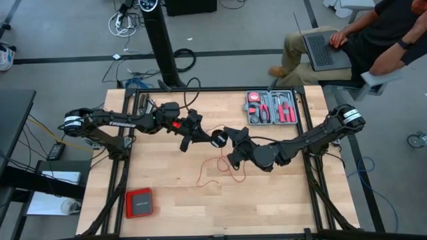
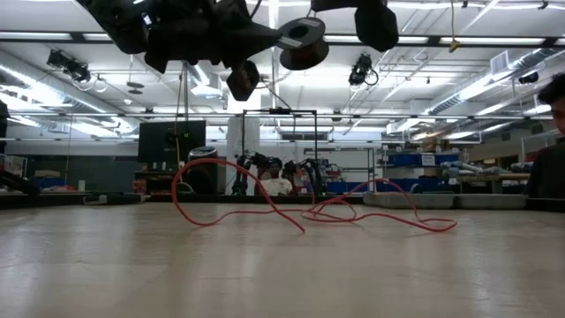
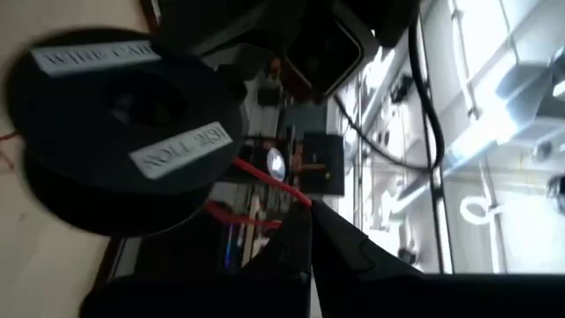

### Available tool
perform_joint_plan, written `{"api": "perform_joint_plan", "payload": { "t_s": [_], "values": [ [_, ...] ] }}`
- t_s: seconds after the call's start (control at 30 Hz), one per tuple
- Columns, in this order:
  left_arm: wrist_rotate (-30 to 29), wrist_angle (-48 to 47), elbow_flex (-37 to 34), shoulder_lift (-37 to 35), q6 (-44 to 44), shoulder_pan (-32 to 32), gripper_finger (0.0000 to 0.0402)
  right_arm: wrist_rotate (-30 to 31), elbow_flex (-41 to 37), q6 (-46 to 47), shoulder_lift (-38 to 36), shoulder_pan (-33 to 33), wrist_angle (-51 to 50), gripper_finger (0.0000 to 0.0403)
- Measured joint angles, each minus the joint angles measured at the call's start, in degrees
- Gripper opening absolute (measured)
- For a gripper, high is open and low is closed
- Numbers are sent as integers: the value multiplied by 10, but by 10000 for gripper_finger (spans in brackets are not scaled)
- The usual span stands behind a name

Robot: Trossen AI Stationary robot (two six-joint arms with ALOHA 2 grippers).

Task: Coil cords
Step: Coil the red cable wire onto the black spool

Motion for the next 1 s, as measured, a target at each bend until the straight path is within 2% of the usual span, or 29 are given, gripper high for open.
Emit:
{"api": "perform_joint_plan", "payload": {
  "t_s": [0.2, 0.33, 0.53, 0.8, 1.0],
  "values": [
    [-40, -7, 0, 0, 25, 0, 0, 16, 0, 107, 0, 8, -56, 0],
    [-51, -15, 0, 0, 46, 0, 0, 52, 0, 186, 0, 8, -116, 0],
    [-67, -18, 0, 0, 96, 0, 0, 48, 0, 313, 0, 10, -205, 1],
    [-94, -16, 0, 0, 228, -10, 0, 2, 0, 452, 0, 11, -275, 1],
    [-106, -11, 0, 0, 347, -35, 0, -58, 0, 549, 0, 4, -297, 1]
  ]
}}
